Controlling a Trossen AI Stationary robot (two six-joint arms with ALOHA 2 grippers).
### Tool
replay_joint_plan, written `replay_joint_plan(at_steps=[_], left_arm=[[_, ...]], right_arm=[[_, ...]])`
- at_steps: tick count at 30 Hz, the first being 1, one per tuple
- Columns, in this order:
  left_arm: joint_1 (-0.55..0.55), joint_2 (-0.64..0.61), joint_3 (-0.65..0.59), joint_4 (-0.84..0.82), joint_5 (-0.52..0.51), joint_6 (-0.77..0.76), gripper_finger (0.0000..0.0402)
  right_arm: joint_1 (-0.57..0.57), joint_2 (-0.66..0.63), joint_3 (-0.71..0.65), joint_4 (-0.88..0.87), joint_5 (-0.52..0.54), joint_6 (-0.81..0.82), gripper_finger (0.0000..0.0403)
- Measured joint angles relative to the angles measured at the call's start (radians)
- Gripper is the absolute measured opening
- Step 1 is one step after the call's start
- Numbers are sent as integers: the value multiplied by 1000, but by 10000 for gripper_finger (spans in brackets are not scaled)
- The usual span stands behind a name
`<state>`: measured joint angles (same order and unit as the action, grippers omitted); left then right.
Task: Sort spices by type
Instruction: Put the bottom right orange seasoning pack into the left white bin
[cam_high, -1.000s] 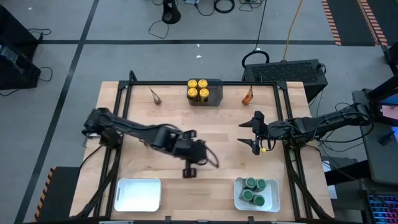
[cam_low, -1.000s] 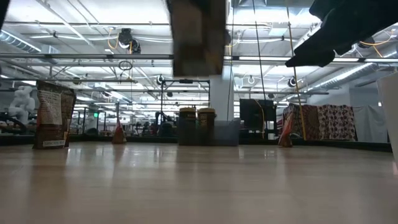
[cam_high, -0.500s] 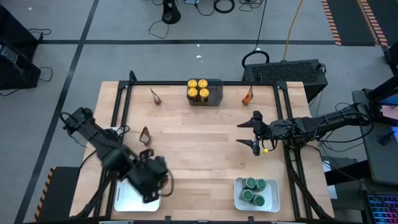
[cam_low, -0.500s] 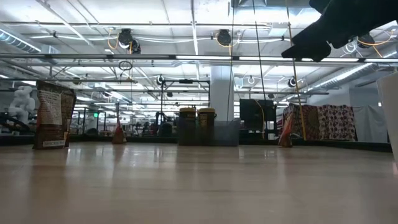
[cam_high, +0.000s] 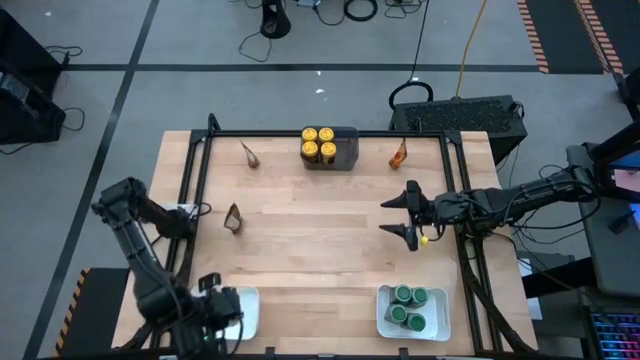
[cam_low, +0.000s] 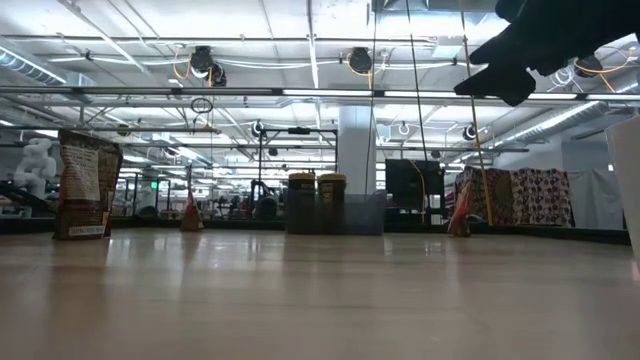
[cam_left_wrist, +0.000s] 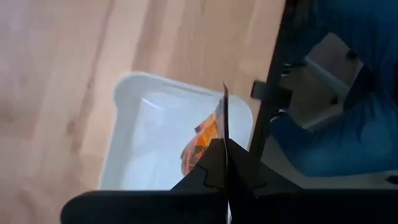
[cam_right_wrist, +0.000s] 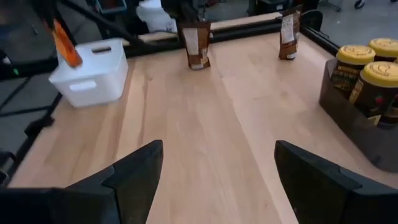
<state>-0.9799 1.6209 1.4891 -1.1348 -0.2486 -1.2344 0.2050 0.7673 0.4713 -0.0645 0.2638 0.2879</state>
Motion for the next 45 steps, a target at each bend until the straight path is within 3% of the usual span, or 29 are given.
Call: replay_joint_plan(at_steps=[7,15,23,41,45], left_arm=[[-56,0,-131,127,-95,-10,0],[-47,1,-296,354,-87,56,0],[-47,1,-332,489,-63,193,1],[-45,0,-332,439,-74,171,95],[-22,-1,-332,400,15,90,130]], right_arm=[[0,0,0,93,1,6,292],[0,0,0,127,2,9,292],[0,0,0,126,2,5,292],[0,0,-1,90,-5,0,292],[0,0,-1,90,-8,-4,292]])
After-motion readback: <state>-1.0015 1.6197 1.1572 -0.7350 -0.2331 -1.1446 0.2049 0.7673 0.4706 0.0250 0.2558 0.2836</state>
